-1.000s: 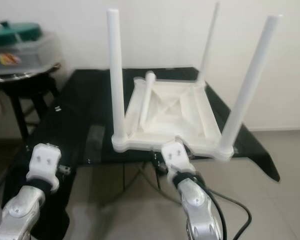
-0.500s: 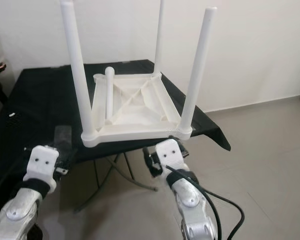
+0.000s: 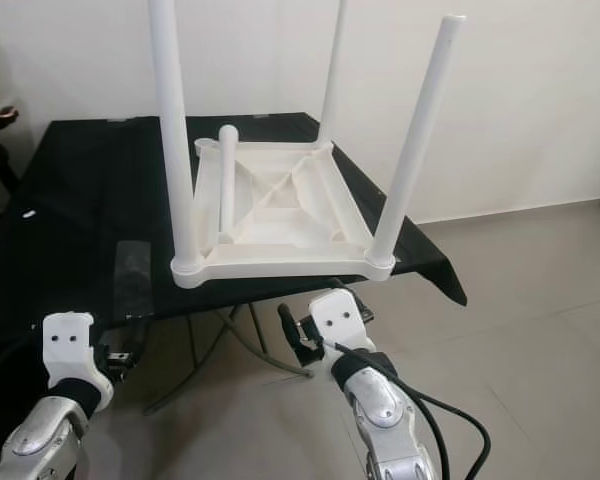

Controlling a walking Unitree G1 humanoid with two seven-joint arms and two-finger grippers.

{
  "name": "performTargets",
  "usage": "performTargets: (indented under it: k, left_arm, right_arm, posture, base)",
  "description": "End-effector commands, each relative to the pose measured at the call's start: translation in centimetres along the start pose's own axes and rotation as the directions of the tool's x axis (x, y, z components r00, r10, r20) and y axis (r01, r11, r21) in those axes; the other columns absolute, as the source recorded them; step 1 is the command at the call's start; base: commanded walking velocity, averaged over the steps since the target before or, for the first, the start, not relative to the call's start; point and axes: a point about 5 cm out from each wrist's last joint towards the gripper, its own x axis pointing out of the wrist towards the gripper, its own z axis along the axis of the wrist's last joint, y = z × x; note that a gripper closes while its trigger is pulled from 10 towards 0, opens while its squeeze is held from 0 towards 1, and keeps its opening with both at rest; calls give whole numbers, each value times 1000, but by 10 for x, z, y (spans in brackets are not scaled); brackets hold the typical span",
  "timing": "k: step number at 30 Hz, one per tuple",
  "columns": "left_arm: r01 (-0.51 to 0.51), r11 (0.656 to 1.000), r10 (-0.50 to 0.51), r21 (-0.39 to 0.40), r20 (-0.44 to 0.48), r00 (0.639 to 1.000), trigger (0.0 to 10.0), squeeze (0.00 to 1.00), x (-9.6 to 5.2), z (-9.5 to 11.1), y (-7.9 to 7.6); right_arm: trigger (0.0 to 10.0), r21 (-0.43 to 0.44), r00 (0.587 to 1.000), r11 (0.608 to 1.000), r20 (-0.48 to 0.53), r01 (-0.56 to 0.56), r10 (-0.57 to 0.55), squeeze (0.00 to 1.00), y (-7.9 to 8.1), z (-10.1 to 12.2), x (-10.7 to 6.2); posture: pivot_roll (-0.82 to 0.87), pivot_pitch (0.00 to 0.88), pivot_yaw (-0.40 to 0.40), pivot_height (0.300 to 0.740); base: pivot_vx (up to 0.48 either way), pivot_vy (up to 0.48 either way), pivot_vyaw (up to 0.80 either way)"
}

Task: Building children table

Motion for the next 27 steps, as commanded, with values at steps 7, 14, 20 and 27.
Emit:
performTargets:
  k: [7, 14, 20, 27]
  left_arm:
    - [20, 998, -23, 55, 60, 998, 10000, 0, 8, 11, -2]
    - [0, 995, -7, 95, 69, 998, 10000, 0, 4, 12, 0]
    - [-1, 993, -8, 114, 78, 997, 10000, 0, 6, 13, 0]
    - [23, 990, -37, 142, 96, 995, 10000, 0, 11, 17, -4]
  right_arm:
    - [10000, 20, 998, 998, 22, -55, 55, 0, 0, 2, 5]
    - [10000, 39, 999, 999, 46, -30, 28, 0, -3, 5, 6]
    - [10000, 71, 999, 997, 45, -29, 26, 0, -5, 4, 7]
    - [10000, 189, 998, 982, 57, -23, 13, 0, -12, 4, 11]
  posture:
    - [-61, 16, -75, 740]
    - [-69, 16, -62, 740]
    - [-65, 17, -53, 740]
    - [-61, 18, -43, 740]
  base:
    - [0, 0, 343]
    - [0, 0, 651]
    - [0, 0, 0]
    - [0, 0, 95]
